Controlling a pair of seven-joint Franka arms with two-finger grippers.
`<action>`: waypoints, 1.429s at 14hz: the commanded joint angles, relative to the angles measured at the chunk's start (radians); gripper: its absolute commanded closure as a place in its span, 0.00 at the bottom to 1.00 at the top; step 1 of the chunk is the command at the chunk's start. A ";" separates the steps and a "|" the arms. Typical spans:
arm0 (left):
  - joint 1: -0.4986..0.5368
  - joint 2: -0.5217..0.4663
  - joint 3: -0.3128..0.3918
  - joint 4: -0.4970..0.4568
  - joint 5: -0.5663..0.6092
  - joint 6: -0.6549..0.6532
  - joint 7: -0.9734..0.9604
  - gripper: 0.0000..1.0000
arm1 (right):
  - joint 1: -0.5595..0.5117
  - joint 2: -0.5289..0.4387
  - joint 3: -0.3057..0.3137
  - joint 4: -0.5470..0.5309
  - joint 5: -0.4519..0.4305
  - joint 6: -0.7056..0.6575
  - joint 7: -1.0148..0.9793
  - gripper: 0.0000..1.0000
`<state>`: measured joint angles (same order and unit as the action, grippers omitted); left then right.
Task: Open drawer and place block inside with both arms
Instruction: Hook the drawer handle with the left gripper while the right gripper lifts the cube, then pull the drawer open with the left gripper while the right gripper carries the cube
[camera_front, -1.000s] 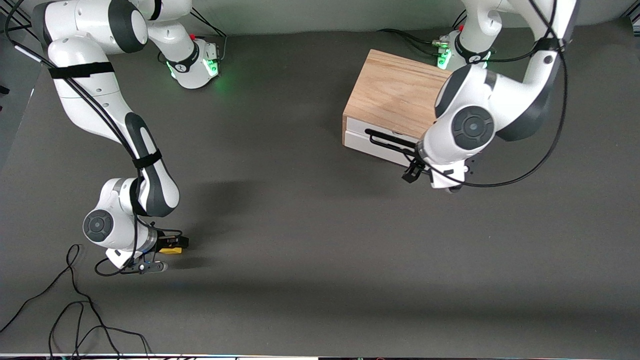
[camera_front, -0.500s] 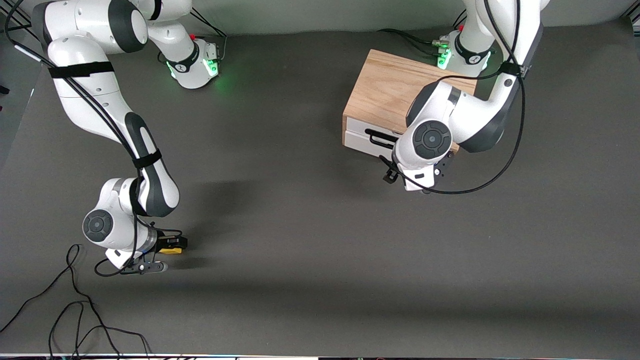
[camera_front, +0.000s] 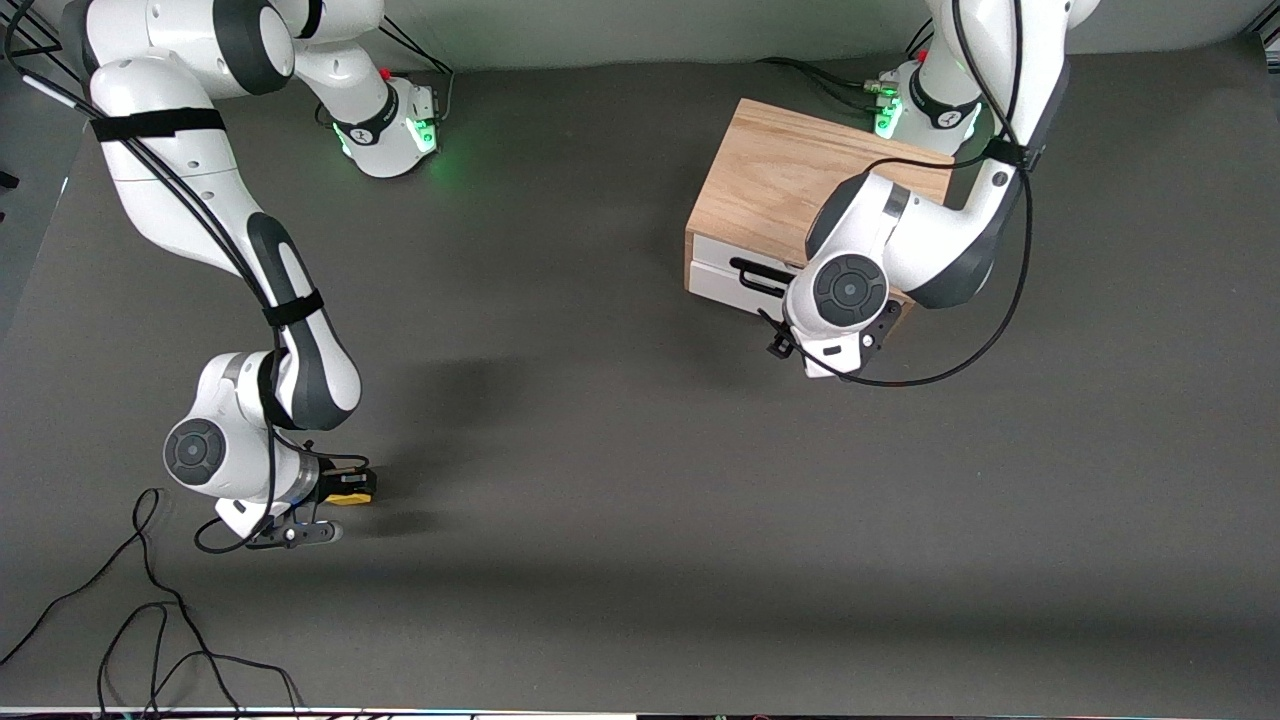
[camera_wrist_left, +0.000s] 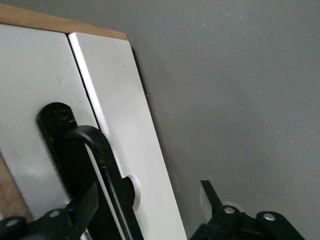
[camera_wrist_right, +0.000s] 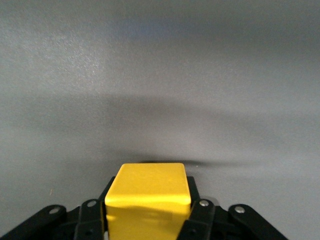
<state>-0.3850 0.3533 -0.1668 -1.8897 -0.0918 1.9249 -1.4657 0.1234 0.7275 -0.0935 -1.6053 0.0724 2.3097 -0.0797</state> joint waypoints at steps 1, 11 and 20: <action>-0.032 0.012 0.010 -0.011 0.009 0.020 -0.001 0.53 | 0.001 -0.039 -0.002 0.004 0.018 -0.026 -0.029 0.77; -0.032 0.012 0.012 0.085 0.026 0.029 -0.016 1.00 | 0.002 -0.183 -0.002 0.218 0.010 -0.476 -0.023 0.77; -0.023 0.052 0.013 0.211 0.081 0.042 -0.005 1.00 | 0.048 -0.316 0.000 0.309 0.018 -0.688 0.095 0.77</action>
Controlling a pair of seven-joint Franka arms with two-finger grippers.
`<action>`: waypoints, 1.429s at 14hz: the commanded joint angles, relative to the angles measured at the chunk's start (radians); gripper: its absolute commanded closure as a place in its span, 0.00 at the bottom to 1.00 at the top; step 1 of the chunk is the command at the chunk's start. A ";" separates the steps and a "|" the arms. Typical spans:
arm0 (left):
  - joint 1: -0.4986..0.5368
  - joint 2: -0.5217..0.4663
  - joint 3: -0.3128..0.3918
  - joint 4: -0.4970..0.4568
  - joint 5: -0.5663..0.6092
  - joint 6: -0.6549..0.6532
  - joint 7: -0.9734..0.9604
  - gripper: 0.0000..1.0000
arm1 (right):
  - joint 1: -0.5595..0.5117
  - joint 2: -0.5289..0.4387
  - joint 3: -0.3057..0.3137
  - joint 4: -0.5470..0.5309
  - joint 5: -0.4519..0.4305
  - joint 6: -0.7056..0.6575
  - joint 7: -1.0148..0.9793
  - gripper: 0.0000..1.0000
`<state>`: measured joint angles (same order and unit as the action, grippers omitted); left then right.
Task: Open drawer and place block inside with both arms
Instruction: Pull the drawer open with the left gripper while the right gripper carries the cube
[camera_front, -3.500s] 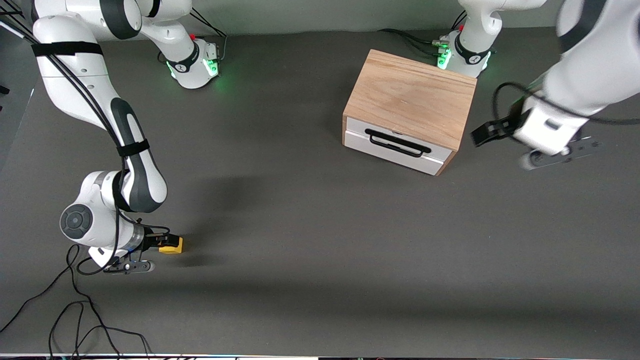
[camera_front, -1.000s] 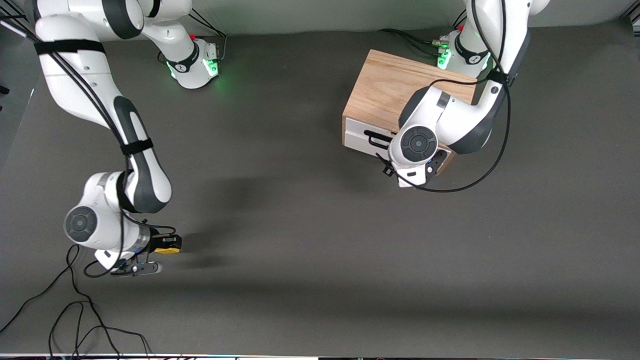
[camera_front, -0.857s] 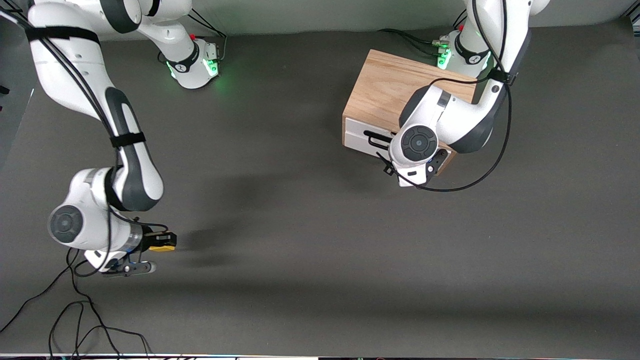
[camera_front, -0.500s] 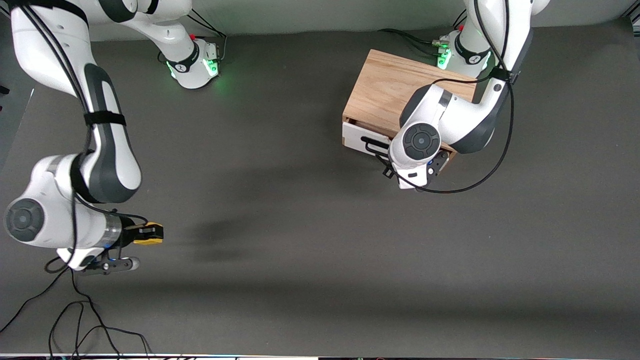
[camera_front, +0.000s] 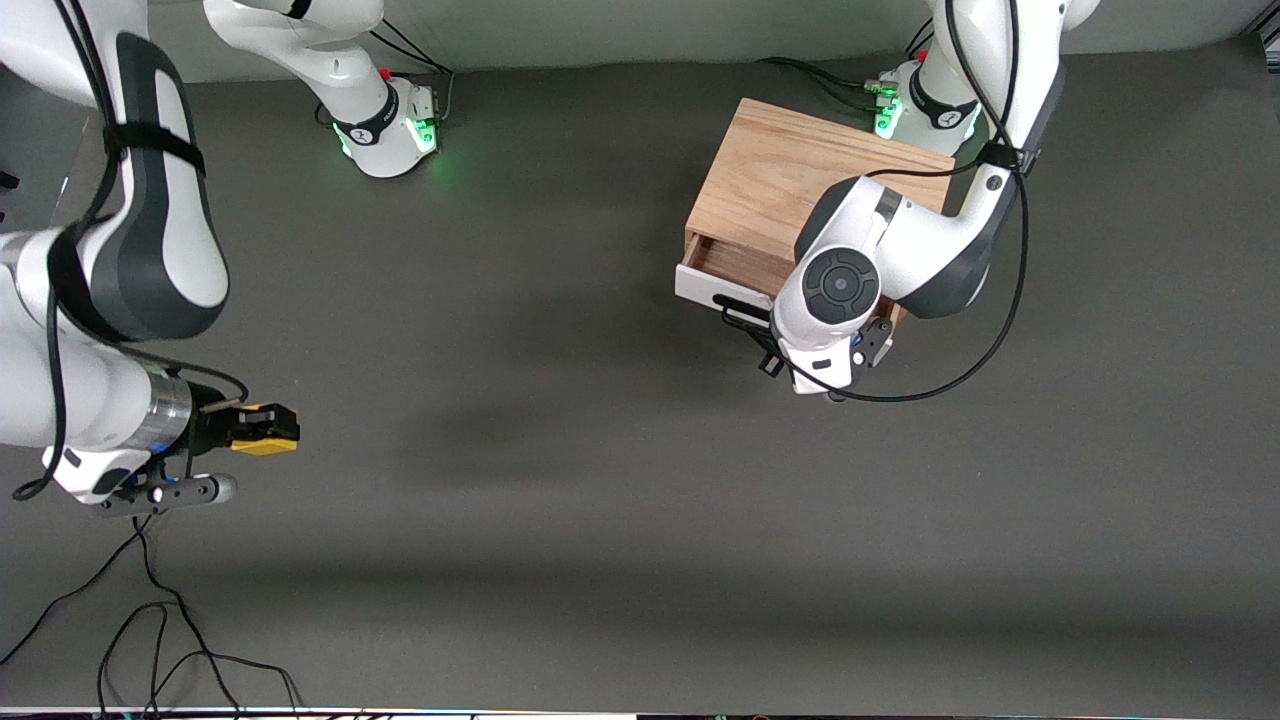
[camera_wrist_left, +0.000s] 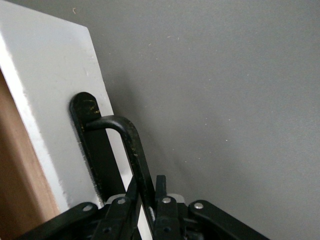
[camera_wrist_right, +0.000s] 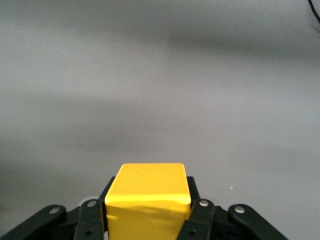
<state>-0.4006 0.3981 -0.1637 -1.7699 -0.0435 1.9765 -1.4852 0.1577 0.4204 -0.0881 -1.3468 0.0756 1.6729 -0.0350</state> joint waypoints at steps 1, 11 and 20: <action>-0.007 0.011 0.012 0.099 0.040 -0.010 0.014 1.00 | 0.016 -0.008 -0.004 0.066 0.016 -0.064 0.072 0.77; 0.003 -0.005 0.016 0.170 0.120 -0.100 0.123 0.00 | 0.020 -0.009 0.192 0.166 0.015 -0.141 0.432 0.77; 0.189 -0.223 0.013 0.377 0.102 -0.600 0.747 0.00 | 0.086 0.035 0.407 0.201 0.010 -0.017 0.968 0.77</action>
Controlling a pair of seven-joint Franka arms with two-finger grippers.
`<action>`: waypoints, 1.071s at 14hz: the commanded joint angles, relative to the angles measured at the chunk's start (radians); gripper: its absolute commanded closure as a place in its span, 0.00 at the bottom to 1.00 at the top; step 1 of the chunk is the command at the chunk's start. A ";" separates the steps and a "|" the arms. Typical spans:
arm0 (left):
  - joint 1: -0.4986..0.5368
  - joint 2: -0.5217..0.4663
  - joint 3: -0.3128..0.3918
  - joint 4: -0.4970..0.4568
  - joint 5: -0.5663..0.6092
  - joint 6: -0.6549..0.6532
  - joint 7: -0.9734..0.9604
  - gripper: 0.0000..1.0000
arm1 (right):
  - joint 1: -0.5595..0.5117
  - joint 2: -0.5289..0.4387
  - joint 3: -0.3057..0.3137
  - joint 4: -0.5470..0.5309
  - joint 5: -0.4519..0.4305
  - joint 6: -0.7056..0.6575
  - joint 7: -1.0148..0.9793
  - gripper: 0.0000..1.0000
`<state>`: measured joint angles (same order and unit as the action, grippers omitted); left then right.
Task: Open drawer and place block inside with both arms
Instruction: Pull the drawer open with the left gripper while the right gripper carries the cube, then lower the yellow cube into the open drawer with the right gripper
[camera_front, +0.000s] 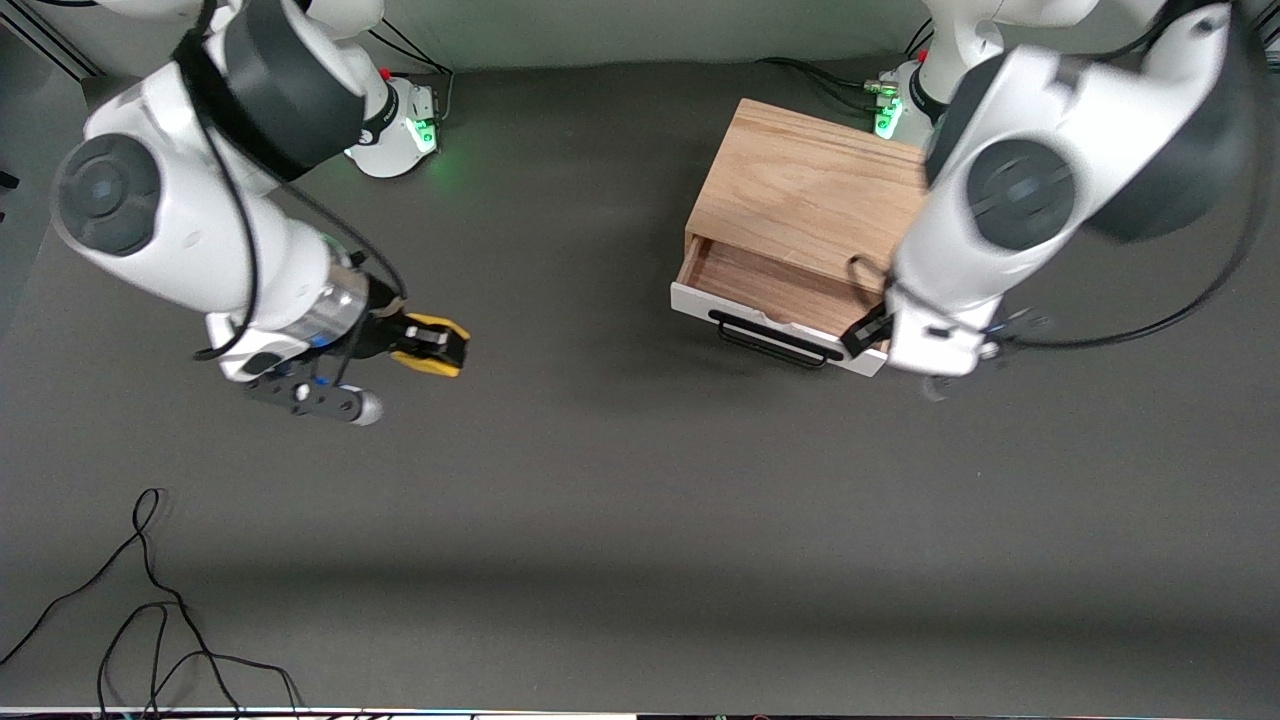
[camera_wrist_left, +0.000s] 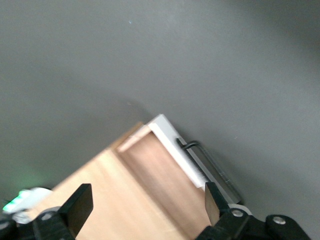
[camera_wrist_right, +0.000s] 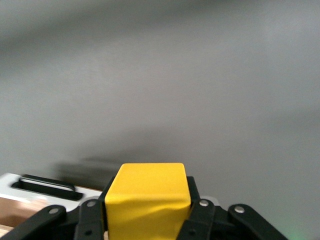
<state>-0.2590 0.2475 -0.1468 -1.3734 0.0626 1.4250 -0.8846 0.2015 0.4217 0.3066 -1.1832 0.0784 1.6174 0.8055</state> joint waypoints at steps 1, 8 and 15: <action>0.073 -0.100 -0.003 -0.021 -0.004 -0.069 0.218 0.00 | 0.076 0.040 0.012 0.037 0.006 0.065 0.182 0.77; 0.207 -0.159 0.000 -0.032 -0.004 -0.012 0.688 0.00 | 0.352 0.158 0.009 0.036 -0.081 0.272 0.452 0.77; 0.225 -0.163 -0.003 -0.041 -0.010 -0.018 0.707 0.01 | 0.539 0.324 0.003 0.040 -0.201 0.371 0.497 0.77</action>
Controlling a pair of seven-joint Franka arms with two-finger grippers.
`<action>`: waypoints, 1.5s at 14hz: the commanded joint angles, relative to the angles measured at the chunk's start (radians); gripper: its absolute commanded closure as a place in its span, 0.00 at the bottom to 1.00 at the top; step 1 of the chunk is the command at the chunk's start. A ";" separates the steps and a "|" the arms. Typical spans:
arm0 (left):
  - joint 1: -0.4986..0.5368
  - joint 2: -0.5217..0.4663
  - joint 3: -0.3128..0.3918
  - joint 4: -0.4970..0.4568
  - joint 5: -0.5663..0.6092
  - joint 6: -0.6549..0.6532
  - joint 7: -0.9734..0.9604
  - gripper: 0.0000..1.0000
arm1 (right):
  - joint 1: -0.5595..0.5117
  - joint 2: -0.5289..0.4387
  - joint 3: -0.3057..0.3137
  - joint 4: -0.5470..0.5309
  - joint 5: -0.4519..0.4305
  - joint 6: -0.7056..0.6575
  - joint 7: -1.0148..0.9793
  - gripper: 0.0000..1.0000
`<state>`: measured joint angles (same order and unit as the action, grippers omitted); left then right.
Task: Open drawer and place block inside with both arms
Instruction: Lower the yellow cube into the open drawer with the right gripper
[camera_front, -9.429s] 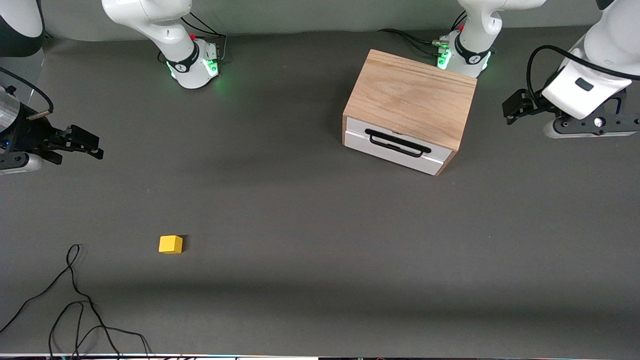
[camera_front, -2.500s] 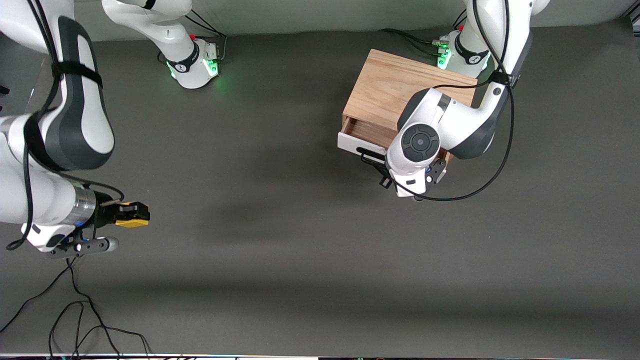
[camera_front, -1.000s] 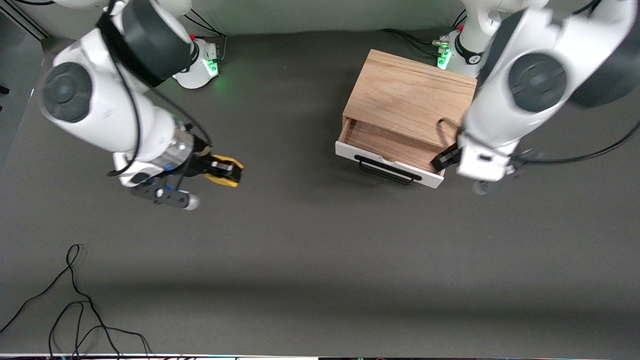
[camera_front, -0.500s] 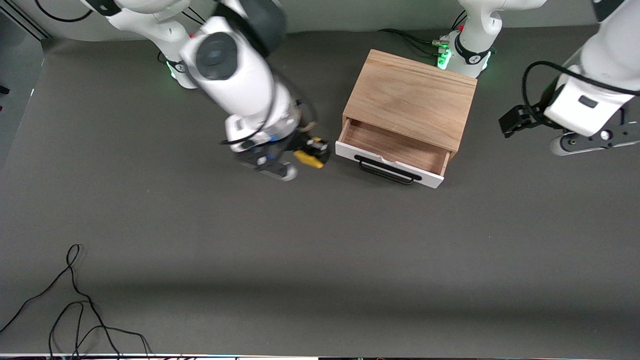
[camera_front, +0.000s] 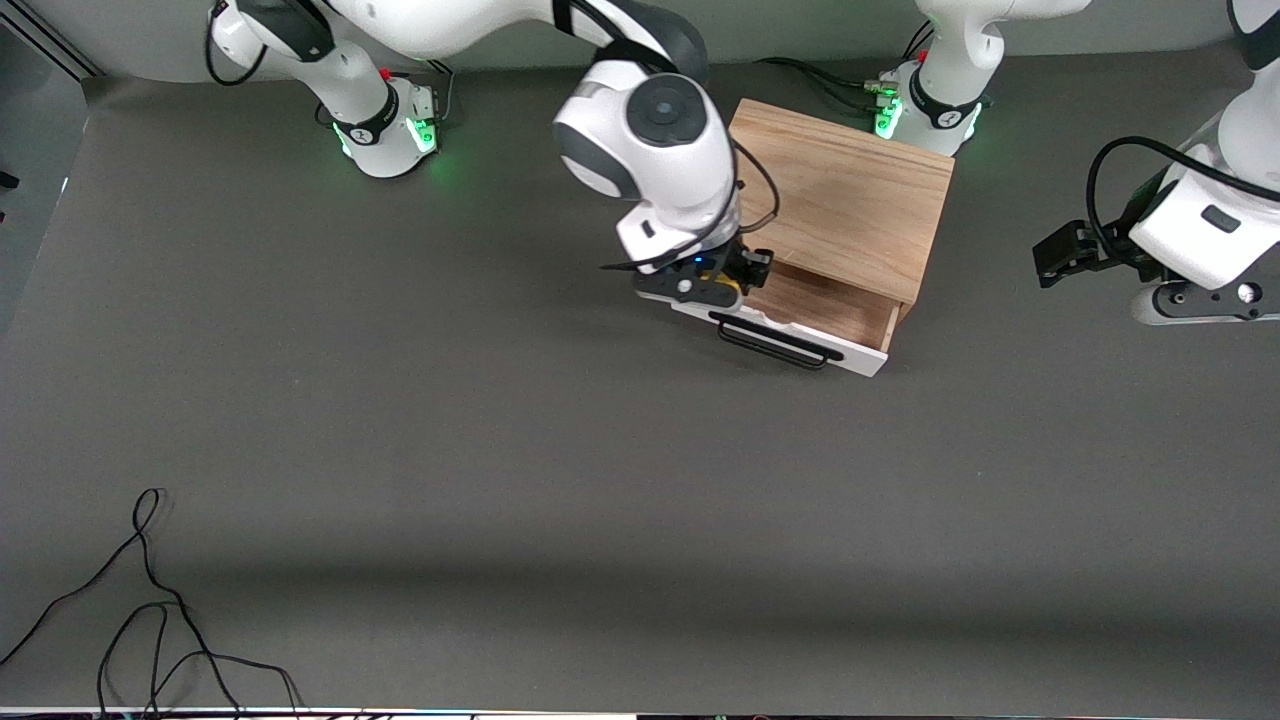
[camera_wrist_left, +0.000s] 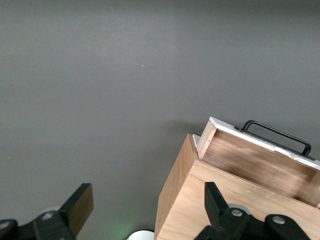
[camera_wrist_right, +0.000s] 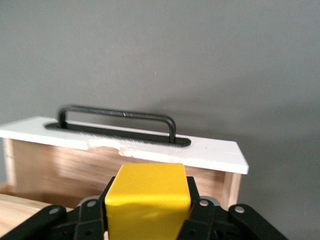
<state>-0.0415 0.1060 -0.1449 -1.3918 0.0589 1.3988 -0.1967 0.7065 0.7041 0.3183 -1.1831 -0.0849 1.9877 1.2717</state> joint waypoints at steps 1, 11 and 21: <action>0.008 -0.022 -0.005 -0.023 -0.007 0.014 0.019 0.00 | 0.037 0.055 -0.010 0.040 -0.038 0.003 0.035 0.77; 0.018 -0.107 0.008 -0.136 -0.014 0.091 0.020 0.00 | 0.064 0.109 -0.010 0.033 -0.064 0.031 0.070 0.75; 0.025 -0.187 0.018 -0.266 -0.014 0.167 0.089 0.00 | 0.064 0.129 -0.010 0.029 -0.075 0.054 0.072 0.00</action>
<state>-0.0243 -0.0648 -0.1261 -1.6404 0.0547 1.5464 -0.1322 0.7529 0.8211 0.3165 -1.1809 -0.1308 2.0391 1.3069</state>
